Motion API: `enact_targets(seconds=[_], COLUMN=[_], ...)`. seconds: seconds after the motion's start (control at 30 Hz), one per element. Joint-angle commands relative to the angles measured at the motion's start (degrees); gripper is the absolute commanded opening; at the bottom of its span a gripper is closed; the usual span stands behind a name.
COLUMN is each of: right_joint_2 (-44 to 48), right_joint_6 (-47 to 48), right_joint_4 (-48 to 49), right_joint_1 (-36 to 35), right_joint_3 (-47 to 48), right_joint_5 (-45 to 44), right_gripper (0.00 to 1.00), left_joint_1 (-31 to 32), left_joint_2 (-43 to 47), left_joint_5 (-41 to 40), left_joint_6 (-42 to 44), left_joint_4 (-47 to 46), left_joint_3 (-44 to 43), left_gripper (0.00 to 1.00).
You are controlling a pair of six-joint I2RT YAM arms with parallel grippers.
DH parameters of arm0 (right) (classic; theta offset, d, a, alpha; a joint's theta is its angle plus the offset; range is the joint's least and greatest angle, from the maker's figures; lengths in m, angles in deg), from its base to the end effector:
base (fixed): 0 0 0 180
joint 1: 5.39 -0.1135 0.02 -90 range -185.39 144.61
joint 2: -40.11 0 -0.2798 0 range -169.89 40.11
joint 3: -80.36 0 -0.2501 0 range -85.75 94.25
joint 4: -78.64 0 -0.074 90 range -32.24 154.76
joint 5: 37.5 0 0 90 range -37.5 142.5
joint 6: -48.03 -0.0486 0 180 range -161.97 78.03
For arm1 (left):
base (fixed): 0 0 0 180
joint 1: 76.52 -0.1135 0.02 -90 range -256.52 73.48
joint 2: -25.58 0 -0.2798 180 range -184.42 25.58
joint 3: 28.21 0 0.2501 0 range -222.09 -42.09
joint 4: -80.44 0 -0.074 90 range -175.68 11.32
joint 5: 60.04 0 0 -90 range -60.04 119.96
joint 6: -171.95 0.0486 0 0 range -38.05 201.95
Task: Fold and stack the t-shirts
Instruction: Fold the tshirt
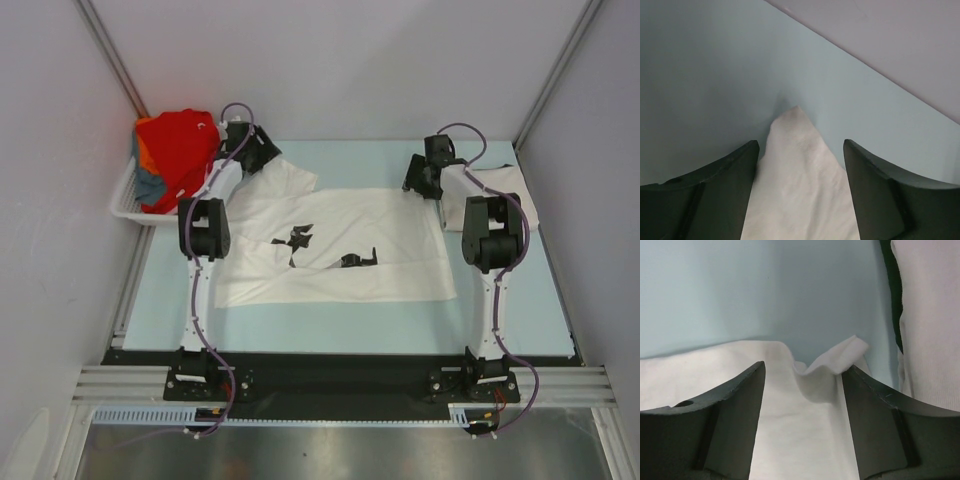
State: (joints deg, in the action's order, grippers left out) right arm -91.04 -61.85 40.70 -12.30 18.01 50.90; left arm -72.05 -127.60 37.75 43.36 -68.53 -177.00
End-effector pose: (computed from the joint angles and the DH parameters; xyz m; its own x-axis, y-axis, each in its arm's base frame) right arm 0.5201 0.0617 0.1699 -0.7650 0.2497 -0.5936 0.1671 0.9672 0.1914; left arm 0.6162 -0.0548 0.1498 -0.5685 -0.5754 -0.5880 -0.2140 0.7935 -0.5697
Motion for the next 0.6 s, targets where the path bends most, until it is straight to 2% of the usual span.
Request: enact_targets(seconds=[0.0, 0.07, 0.17, 0.2, 0.37, 0.47, 0.5, 0.57], right_joint_2=[0.02, 0.46, 1.94, 2.13, 2.92, 2.75, 2.83, 2.74], right_joint_6=[-1.21, -1.91, -2.01, -2.01, -2.80, -2.71, -2.62, -2.71], right_joint_4=[1.20, 1.90, 3.31, 3.31, 4.19, 3.84, 3.75, 3.66], right_joint_1=[1.46, 2.61, 3.66, 3.84, 4.19, 4.37, 4.46, 4.37], right_joint_3=[0.39, 0.21, -1.19, -1.37, -2.78, -2.96, -2.96, -3.22], right_joint_5=[5.98, 8.89, 10.22, 10.13, 10.92, 9.88, 9.35, 7.68], right_gripper=[0.67, 0.68, 0.69, 0.69, 0.69, 0.69, 0.69, 0.70], left_joint_1=[0.10, 0.10, 0.19, 0.19, 0.10, -0.07, -0.25, -0.60], left_joint_2=[-1.50, -1.50, -1.94, -2.12, -3.00, -3.53, -3.52, -3.09], left_joint_5=[2.32, 1.79, 2.31, 2.32, 3.54, 3.81, 4.16, 4.51], left_joint_6=[-1.58, -2.10, -2.19, -2.19, -2.72, -3.07, -3.16, -3.77], left_joint_4=[-1.24, -1.33, -1.41, -1.41, -0.80, -0.89, -0.97, -1.50], left_joint_3=[-2.37, -2.11, -2.28, -2.29, -2.29, -2.46, -2.37, -1.50], left_gripper=[0.72, 0.72, 0.62, 0.55, 0.45, 0.33, 0.22, 0.10])
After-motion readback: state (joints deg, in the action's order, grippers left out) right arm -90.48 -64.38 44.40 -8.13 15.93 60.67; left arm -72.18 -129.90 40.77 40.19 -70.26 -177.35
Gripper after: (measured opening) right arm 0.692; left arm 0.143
